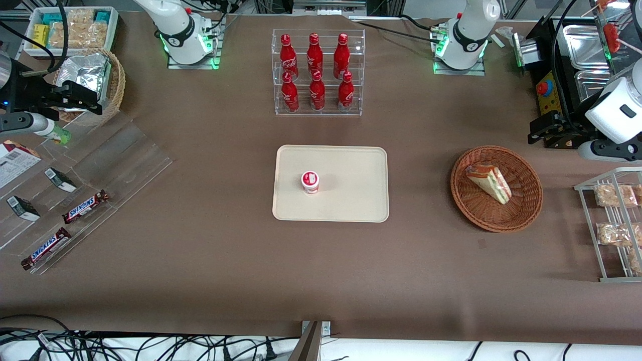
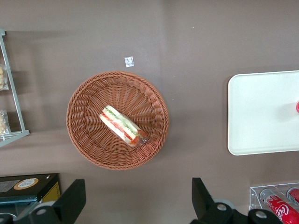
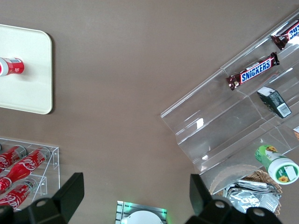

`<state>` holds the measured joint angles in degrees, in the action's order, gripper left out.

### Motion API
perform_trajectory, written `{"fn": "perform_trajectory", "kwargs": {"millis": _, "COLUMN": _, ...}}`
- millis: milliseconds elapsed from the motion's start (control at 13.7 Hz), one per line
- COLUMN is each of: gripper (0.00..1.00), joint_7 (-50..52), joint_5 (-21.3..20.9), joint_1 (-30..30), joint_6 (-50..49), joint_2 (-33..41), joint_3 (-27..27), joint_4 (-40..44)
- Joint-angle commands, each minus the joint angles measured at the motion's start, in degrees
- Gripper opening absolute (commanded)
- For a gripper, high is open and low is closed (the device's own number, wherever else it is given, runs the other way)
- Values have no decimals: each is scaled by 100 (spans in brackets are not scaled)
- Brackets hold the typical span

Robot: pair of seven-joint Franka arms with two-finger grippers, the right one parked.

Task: Place sandwich from basket to tray
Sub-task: 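Move the left gripper down over the wrapped sandwich in the wicker basket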

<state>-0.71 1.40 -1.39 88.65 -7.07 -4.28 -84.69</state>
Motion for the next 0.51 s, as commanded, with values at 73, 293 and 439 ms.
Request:
{"fn": "perform_trajectory", "kwargs": {"millis": 73, "gripper": 100, "joint_7": -61, "joint_5": -315, "joint_1": -28, "joint_6": -50, "joint_2": -66, "joint_3": 24, "joint_4": 155}}
{"fn": "perform_trajectory", "kwargs": {"millis": 293, "gripper": 100, "joint_7": 272, "joint_5": -447, "joint_1": -142, "joint_6": -33, "joint_2": -75, "joint_3": 33, "joint_4": -3}}
{"fn": "perform_trajectory", "kwargs": {"millis": 439, "gripper": 100, "joint_7": 657, "joint_5": -544, "joint_1": -151, "joint_6": 116, "joint_2": -84, "joint_3": 33, "joint_4": -353}}
